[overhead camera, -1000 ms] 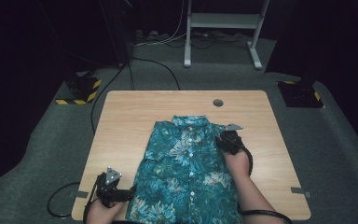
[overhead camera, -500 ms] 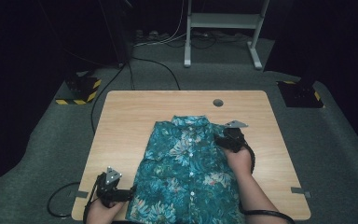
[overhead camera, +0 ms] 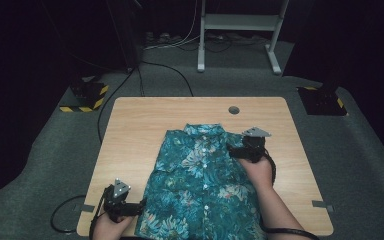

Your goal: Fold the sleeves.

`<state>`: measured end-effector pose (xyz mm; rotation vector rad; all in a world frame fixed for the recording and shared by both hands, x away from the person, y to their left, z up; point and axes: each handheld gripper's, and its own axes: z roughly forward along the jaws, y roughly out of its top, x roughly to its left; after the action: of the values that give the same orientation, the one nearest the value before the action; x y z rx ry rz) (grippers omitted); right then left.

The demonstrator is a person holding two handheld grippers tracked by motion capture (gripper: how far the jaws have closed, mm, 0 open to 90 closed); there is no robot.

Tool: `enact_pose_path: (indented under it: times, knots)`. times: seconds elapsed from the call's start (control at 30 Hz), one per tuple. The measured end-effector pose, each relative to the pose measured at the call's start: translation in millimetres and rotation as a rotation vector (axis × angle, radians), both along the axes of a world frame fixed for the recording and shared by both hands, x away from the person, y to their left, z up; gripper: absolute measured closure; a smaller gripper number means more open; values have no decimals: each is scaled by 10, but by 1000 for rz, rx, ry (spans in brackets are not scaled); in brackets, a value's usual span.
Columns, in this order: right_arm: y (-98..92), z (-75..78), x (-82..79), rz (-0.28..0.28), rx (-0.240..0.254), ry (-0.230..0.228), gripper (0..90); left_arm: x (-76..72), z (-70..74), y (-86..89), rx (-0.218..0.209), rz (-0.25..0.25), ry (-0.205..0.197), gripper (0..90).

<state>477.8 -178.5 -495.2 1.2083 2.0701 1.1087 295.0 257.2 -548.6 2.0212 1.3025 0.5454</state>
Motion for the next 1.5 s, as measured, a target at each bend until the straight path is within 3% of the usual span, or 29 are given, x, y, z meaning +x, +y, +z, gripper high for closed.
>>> enact_pose_path:
  times: [0.47, 0.87, 1.5]
  knots:
    - [-58, 64, -88, 12, 33, -17, 1, 0, 0, 0, 0, 0, 0, 7]
    - [-113, -50, -172, 42, 32, -6, 0, 0, 0, -1, 1, 0, 0, 7]
    - [-375, -168, -377, 29, 49, 3, 0, 1, 0, -5, 3, 2, -1, 4]
